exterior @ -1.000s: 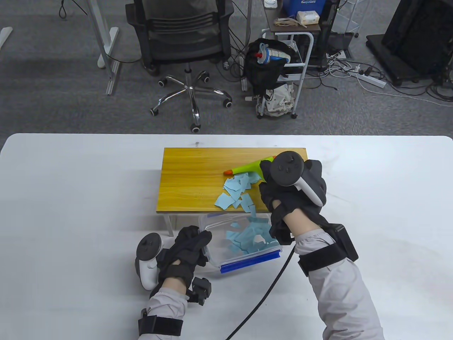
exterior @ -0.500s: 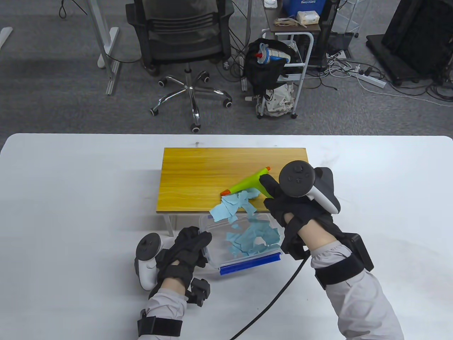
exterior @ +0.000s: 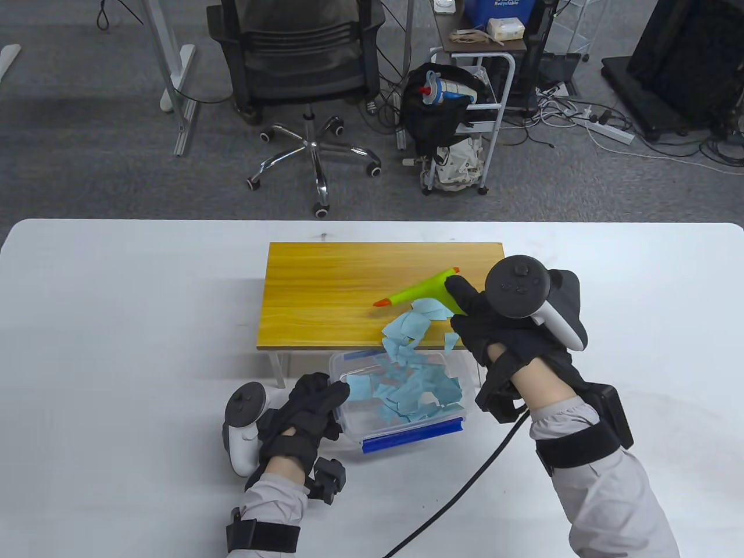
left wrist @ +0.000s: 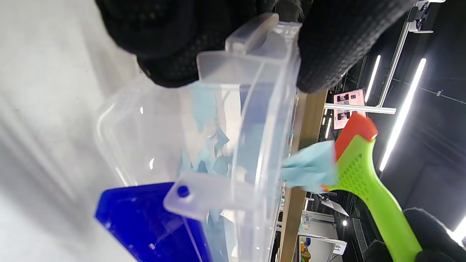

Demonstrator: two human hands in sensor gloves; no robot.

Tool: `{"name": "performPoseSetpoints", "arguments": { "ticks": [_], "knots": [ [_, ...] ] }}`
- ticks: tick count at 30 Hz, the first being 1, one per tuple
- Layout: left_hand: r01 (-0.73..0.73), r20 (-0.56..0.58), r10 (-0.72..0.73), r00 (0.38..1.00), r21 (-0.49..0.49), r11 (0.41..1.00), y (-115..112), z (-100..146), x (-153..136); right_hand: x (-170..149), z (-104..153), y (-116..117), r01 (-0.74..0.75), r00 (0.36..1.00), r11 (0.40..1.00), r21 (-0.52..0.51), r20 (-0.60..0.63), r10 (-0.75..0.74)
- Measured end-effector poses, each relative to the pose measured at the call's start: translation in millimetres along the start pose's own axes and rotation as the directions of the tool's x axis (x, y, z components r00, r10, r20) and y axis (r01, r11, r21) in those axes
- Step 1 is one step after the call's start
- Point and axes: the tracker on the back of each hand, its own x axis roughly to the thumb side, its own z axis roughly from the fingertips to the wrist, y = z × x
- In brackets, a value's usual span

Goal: Scrape paper scraps from tabletop organizer into plastic storage box

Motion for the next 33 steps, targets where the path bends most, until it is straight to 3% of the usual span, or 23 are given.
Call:
{"name": "performPoseSetpoints", "arguments": {
  "ticks": [6,12,23,33],
  "knots": [
    [0.005,-0.001,-0.005,1.0,-0.012,1.0,-2.2,-0.9,-0.9,-5.2,-5.8,12.8,-0.128,0.989,0.99,-0.065,-0.08,0.122],
    [0.008,0.001,-0.008,1.0,-0.017,1.0,-3.8,-1.1,-1.0,3.0,1.5,28.3,-0.187,0.982,0.982,-0.011,-0.043,0.186],
    [0.012,-0.003,-0.012,1.0,-0.02,1.0,-6.0,-1.8,-2.2,24.4,36.4,25.5,-0.241,0.97,0.963,0.118,0.028,0.24],
    [0.008,-0.006,-0.008,1.0,-0.024,1.0,-7.7,-1.6,-3.0,36.6,65.2,20.6,-0.255,0.966,0.953,0.163,0.094,0.242]
  ]
}}
